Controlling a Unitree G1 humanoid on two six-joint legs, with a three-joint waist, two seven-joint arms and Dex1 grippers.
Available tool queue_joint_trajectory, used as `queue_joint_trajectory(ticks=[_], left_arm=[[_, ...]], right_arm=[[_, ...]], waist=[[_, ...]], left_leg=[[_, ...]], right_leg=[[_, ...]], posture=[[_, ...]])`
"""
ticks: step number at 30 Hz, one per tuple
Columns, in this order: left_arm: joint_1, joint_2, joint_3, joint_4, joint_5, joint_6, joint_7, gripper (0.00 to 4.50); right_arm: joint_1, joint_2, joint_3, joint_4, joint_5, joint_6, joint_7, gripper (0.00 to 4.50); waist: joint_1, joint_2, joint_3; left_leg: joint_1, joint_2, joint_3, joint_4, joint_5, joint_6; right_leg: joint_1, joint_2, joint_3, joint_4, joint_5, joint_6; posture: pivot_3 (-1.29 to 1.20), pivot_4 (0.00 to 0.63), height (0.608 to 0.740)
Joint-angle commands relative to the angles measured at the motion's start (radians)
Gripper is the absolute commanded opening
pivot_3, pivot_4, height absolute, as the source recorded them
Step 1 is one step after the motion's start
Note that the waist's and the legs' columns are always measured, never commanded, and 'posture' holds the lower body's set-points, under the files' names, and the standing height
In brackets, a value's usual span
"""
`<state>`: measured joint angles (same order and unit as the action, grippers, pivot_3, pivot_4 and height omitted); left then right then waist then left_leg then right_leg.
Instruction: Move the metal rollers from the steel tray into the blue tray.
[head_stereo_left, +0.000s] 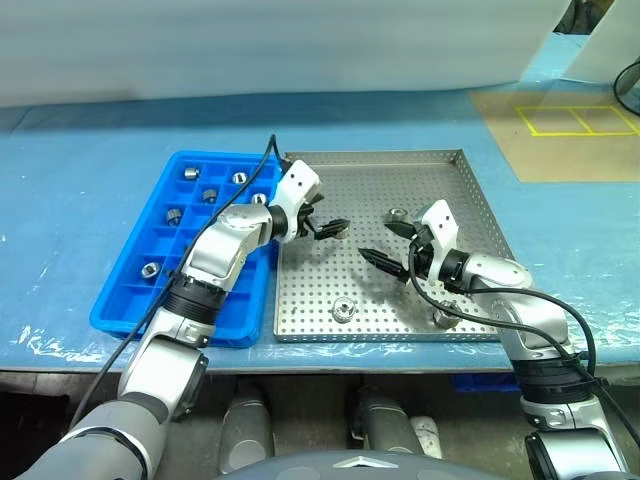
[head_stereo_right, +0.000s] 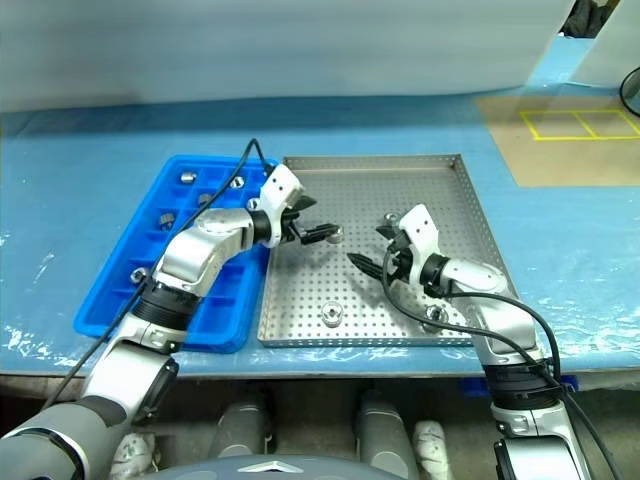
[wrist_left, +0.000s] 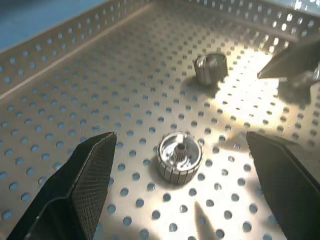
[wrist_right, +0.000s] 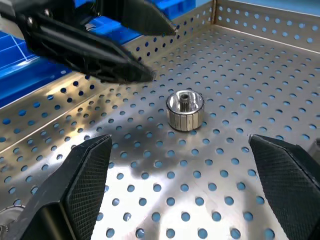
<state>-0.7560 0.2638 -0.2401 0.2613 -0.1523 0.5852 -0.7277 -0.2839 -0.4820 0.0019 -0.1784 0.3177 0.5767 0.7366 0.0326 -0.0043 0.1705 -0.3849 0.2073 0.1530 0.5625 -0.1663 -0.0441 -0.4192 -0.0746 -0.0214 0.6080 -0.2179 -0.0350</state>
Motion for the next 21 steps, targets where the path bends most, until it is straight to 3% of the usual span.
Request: queue_joint_trajectory(ticks=[1,21], left_arm=[[-0.07,-0.01,-0.014,0.059,0.026,-0.043,-0.017,4.36],[-0.234,-0.132,-0.031,0.509,0.153,-0.283,-0.028,4.36]], right_arm=[[0.008,-0.009,-0.025,-0.067,0.026,0.003,-0.012,4.5],[0.032,-0.005,-0.015,-0.096,0.034,0.015,-0.031,4.5]], waist=[[0.001,0.0,0.0],[0.005,0.0,0.0]], left_leg=[[0.0,0.0,0.0,0.0,0.0,0.0],[0.0,0.0,0.0,0.001,0.0,0.001]], right_leg=[[0.0,0.0,0.0,0.0,0.0,0.0],[0.002,0.0,0.0,-0.001,0.0,0.0]], posture=[[-0.21,0.15,0.74],[-0.25,0.15,0.74]])
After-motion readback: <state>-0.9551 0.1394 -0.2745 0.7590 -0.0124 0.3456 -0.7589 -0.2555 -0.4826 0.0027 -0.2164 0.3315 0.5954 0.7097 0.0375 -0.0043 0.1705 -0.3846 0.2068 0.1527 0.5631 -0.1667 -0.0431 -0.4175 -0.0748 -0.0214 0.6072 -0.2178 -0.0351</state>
